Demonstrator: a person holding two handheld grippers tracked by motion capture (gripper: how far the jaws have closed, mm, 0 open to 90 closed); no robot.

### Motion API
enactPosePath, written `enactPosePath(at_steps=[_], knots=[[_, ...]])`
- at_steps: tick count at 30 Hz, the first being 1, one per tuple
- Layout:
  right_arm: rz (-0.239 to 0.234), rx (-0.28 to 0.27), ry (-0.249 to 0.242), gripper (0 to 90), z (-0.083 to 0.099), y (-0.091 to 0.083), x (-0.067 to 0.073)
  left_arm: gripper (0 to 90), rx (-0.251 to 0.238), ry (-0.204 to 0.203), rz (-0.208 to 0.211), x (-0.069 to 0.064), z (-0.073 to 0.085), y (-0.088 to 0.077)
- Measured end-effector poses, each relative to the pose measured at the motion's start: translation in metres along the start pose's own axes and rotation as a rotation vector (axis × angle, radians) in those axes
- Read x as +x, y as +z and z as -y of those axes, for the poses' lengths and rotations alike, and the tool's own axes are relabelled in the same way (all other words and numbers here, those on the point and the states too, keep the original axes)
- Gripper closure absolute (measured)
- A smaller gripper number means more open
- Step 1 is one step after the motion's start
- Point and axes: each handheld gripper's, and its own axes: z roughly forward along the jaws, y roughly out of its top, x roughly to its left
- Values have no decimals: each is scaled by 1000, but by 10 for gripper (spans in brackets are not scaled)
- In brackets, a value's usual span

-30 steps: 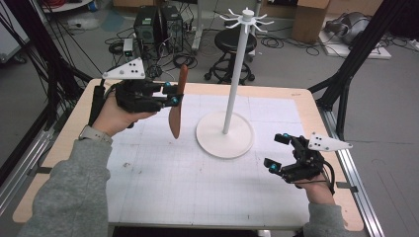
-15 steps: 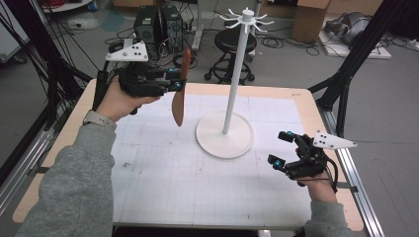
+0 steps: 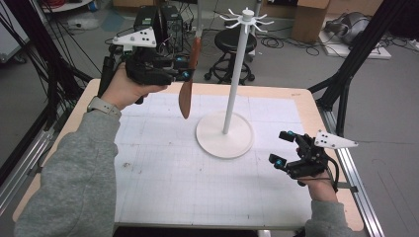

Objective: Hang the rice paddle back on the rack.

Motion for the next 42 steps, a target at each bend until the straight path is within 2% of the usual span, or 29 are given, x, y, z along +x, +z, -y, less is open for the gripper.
enactPosePath(at_steps=[4, 8, 13, 15, 17, 24, 32, 42], knots=[[5, -6, -2, 3, 0, -1, 0, 650, -11, -5, 2, 1, -6, 1], [2, -5, -1, 3, 0, -1, 1, 651, 3, 1, -18, 0, -9, 4], [-2, -8, -1, 3, 0, 0, 1, 651, 7, 6, -18, -5, -16, 11], [-2, -13, -4, 4, -1, -1, 1, 651, -11, -21, -26, -5, -21, 13], [0, -12, -5, 3, 0, -1, 0, 651, -26, -29, -34, -4, -26, 15], [-4, -16, 4, 3, -1, -1, 0, 650, -2, -15, -44, -9, -40, 26], [-5, -28, 4, 3, -1, -4, -1, 650, -3, -12, -47, -12, -44, 38], [0, -32, 16, 4, 1, -5, -3, 650, -22, -26, -54, -8, -46, 42]])
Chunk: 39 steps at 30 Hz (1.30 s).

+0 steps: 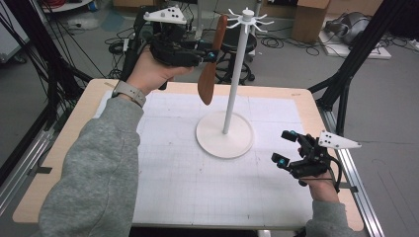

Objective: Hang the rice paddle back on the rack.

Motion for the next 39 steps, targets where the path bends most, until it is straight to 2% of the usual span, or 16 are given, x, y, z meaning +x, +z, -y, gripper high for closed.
enactPosePath(at_steps=[3, 7, 15, 33, 39], knots=[[1, -12, 4, 3, 0, -2, -1, 650, 12, 4, -8, 0, -2, 2], [15, 0, -5, 4, 0, -1, -1, 650, 14, 11, -11, -2, -4, 5], [10, 0, -5, 3, 0, -1, -1, 650, 21, 16, -26, -2, -6, 11], [9, 2, -4, 3, 0, 0, -1, 650, 75, 30, -39, -2, 0, 24], [11, 2, -7, 3, 0, -1, -1, 649, 74, 31, -29, -3, 2, 28]])
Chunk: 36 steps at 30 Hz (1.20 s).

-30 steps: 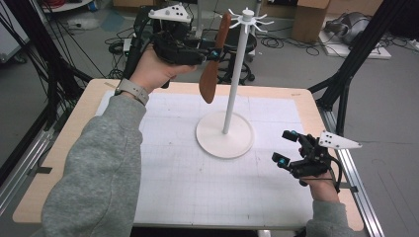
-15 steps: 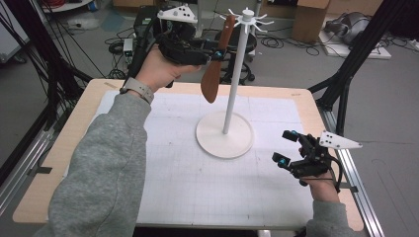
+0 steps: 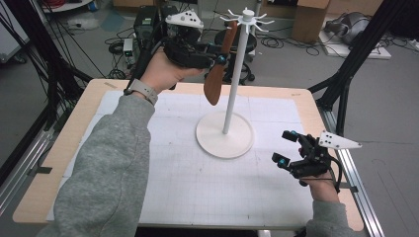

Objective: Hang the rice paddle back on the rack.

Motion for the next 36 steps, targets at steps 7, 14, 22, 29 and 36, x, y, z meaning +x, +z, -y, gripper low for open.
enactPosePath(at_steps=[7, 14, 22, 29, 36], knots=[[-3, 2, 2, 3, 1, 0, 0, 593, 7, 11, 7, -2, 1, -4], [1, 1, -2, 3, 0, -1, 1, 399, -37, 39, 34, -3, 9, -17], [1, 8, -1, 3, 1, 2, 1, 168, -64, 38, 34, -1, 25, -33], [0, 17, -2, 3, 1, 4, 0, 60, -70, 24, 8, 2, 37, -48], [3, 21, -12, 4, 1, 2, 6, 17, -71, 17, 20, 2, 52, -61]])
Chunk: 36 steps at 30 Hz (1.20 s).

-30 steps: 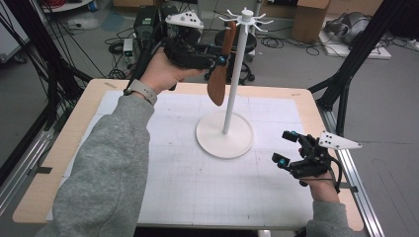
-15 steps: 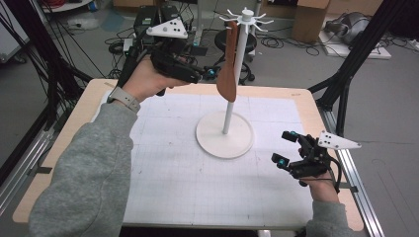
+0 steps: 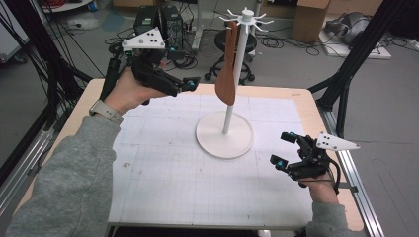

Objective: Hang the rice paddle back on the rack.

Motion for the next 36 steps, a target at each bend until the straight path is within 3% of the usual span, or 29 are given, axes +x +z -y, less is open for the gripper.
enactPosePath(at_steps=[6, 8, 11, 14, 21, 36], knots=[[10, 23, -3, 3, 4, -1, 5, 17, -5, 16, 45, -2, 12, -11], [13, 27, 3, 4, 5, -3, 7, 17, -16, 36, 69, -4, 16, -15], [21, 30, 2, 4, 6, -5, 8, 17, -39, 33, 87, -6, 21, -20], [26, 28, -3, 4, 7, -7, 9, 17, -23, 51, 78, -9, 27, -26], [25, 34, -11, 4, 6, -5, 10, 17, -36, 60, 66, -13, 40, -41], [8, 50, -20, 4, 4, 4, 8, 17, -56, 43, 14, -21, 77, -78]])
